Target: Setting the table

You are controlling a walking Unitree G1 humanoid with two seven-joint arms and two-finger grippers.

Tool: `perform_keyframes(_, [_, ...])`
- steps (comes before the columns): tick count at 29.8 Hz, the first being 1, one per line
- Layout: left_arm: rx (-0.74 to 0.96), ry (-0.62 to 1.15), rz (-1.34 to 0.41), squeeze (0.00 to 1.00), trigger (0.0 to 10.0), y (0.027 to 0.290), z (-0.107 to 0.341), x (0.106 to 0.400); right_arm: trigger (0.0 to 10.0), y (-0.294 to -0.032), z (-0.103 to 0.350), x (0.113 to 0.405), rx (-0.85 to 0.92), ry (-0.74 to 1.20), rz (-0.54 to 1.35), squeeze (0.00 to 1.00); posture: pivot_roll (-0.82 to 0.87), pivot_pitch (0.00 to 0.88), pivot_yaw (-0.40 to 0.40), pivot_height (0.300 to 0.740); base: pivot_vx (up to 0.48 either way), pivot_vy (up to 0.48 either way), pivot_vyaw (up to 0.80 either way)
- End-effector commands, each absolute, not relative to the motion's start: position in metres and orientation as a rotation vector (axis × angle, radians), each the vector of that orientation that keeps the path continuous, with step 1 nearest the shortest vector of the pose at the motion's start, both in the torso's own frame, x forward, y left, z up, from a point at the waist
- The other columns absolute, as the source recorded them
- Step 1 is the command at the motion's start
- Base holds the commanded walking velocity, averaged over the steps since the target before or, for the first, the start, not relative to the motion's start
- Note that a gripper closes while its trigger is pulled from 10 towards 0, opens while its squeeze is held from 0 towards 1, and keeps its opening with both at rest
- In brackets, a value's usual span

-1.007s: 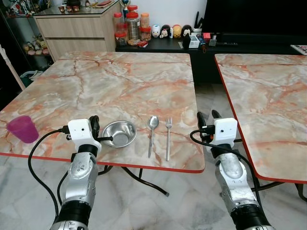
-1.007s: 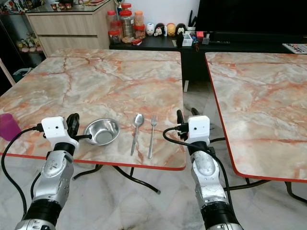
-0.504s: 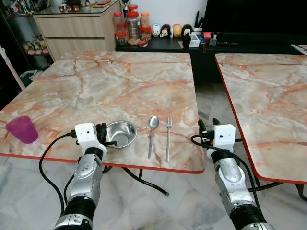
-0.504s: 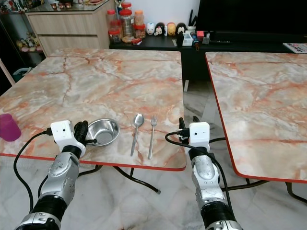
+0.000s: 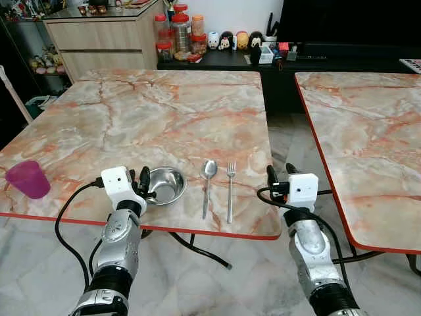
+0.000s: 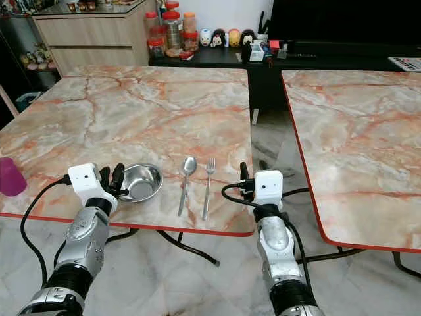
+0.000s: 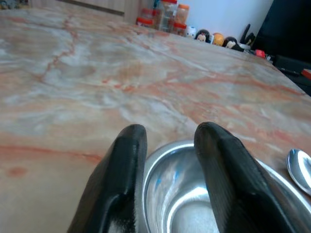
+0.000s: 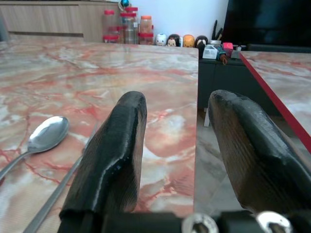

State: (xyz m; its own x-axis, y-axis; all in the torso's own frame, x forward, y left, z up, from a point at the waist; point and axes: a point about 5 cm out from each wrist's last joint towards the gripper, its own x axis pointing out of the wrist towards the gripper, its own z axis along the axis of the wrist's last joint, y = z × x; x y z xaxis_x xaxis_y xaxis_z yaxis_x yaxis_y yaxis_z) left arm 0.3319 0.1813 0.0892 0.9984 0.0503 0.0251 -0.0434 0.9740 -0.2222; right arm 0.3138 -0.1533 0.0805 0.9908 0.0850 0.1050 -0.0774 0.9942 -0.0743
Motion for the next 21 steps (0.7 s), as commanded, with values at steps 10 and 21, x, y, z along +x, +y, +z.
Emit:
perform_keyframes(10, [-0.136, 0.055, 0.024, 1.00, 10.0, 0.199, 0.080, 0.325, 10.0, -0.143, 0.078, 0.315, -0.064, -0.099, 0.114, 0.00, -0.03, 0.000, 0.057, 0.740, 0.000, 0.000, 0.00])
perform_keyframes(21, [-0.221, 0.157, -0.009, 0.00, 10.0, 0.196, 0.070, 0.328, 10.0, -0.142, 0.076, 0.313, -0.063, -0.107, 0.116, 0.00, -0.06, 0.000, 0.067, 0.740, 0.000, 0.000, 0.00])
